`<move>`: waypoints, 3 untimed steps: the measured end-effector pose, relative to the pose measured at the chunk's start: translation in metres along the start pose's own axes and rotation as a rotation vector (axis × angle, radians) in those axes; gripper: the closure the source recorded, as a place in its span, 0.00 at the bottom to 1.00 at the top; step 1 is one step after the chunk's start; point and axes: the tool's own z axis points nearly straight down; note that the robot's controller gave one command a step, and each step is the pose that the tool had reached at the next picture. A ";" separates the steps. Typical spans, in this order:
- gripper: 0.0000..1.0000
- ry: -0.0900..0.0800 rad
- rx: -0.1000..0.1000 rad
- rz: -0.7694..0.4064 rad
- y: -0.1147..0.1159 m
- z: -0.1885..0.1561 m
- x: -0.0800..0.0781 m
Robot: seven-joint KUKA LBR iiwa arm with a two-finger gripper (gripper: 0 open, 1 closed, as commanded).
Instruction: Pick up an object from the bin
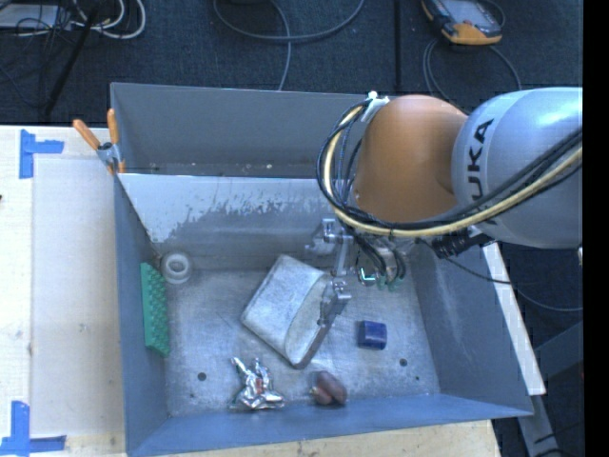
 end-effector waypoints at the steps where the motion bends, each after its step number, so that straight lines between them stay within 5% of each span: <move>1: 0.00 -0.010 0.001 -0.382 0.033 0.093 0.073; 2: 0.00 -0.009 -0.001 -0.598 0.122 0.107 0.077; 3: 1.00 -0.007 0.002 -0.591 0.118 0.107 0.076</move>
Offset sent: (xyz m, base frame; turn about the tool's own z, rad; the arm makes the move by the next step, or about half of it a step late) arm -0.0913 0.0392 -0.1158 -0.4339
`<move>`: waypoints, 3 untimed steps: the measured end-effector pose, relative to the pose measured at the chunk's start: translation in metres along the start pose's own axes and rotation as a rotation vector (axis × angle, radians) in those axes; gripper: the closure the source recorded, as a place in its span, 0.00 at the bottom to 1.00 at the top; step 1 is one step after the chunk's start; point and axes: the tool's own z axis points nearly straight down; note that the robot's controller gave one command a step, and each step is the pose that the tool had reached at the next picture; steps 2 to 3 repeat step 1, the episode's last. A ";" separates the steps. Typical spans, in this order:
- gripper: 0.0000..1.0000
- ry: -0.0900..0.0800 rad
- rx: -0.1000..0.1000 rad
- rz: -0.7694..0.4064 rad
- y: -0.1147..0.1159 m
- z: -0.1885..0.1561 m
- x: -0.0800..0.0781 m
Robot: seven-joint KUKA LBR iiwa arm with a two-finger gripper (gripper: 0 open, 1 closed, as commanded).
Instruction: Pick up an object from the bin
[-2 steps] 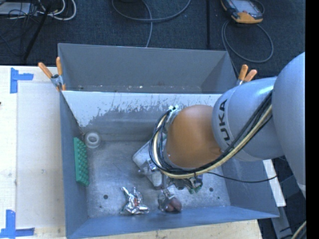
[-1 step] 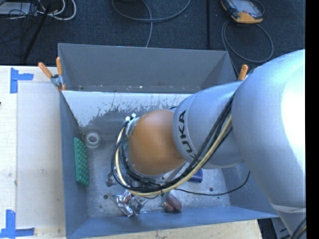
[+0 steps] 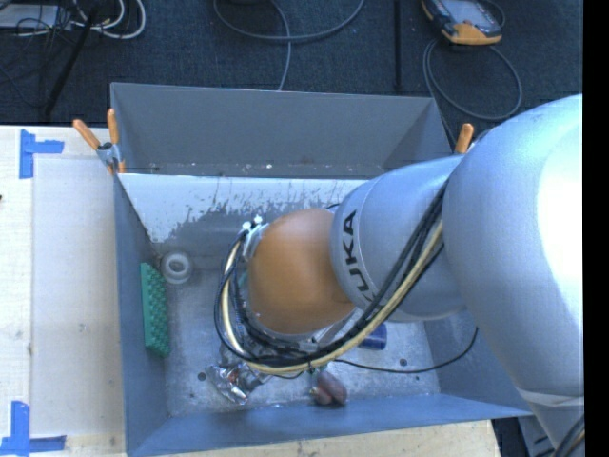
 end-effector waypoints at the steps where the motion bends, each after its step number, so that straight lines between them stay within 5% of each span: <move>1: 1.00 -0.007 0.003 -0.318 0.009 -0.152 -0.022; 3: 1.00 -0.007 0.003 -0.318 0.009 -0.152 -0.022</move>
Offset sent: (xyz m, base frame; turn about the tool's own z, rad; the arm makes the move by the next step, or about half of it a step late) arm 0.0120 0.0179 0.1492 -0.3190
